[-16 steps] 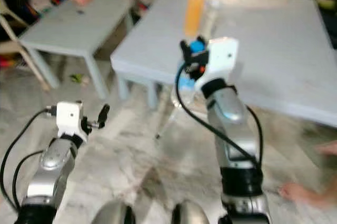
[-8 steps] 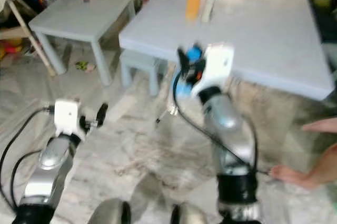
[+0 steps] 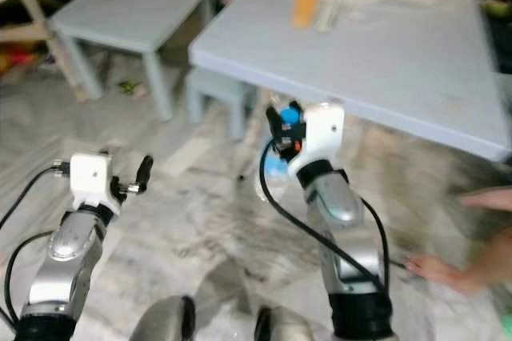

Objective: Restocking fridge

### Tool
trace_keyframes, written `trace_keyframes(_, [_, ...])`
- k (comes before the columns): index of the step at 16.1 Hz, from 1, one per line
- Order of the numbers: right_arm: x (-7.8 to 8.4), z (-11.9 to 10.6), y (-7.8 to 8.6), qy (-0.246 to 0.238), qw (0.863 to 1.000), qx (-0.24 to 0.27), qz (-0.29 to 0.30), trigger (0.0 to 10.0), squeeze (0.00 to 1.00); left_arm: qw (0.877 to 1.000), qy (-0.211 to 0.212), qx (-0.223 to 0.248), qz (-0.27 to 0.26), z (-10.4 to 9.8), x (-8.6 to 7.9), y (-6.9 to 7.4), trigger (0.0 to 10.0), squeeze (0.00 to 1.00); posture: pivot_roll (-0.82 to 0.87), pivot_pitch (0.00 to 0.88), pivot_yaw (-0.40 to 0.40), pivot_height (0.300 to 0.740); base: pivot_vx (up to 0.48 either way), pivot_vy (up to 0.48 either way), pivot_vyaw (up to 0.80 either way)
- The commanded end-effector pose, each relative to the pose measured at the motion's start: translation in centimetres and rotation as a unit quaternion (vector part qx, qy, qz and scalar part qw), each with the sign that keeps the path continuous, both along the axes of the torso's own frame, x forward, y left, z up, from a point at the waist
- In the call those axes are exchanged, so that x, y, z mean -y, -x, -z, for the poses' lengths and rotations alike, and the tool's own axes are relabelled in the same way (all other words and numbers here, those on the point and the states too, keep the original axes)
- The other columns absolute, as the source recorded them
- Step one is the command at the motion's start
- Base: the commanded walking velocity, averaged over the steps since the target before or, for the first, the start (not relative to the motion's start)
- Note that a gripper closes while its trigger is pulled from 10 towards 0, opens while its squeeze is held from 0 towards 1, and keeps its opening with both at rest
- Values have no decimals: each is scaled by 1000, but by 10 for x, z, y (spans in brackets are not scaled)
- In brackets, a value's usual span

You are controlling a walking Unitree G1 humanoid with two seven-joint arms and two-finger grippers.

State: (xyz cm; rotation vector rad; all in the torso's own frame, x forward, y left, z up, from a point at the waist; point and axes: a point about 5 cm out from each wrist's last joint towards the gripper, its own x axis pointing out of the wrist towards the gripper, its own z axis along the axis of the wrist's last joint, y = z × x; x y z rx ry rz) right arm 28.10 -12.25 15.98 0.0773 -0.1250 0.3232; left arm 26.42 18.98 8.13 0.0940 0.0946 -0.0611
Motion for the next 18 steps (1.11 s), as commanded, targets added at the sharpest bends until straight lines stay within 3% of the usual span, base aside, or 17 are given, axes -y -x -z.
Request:
trace_keyframes(1, [0,-4,1,-6,1000,15,-1,10000,0,1000,-2,5,-3,-1,-2,0,10000,0,13,53,-25,740,0,0,800])
trace_keyframes(7, [0,13,4,0,1000,-5,-5,10000,0,1000,-2,9,-2,-1,1,-1,10000,0,24,22,-31,740,0,-299,800])
trace_keyframes(18, [-4,33,8,22,999,-18,-24,10000,0,1000,0,6,-20,5,-4,3,10000,0,40,0,-32,740,0,0,800])
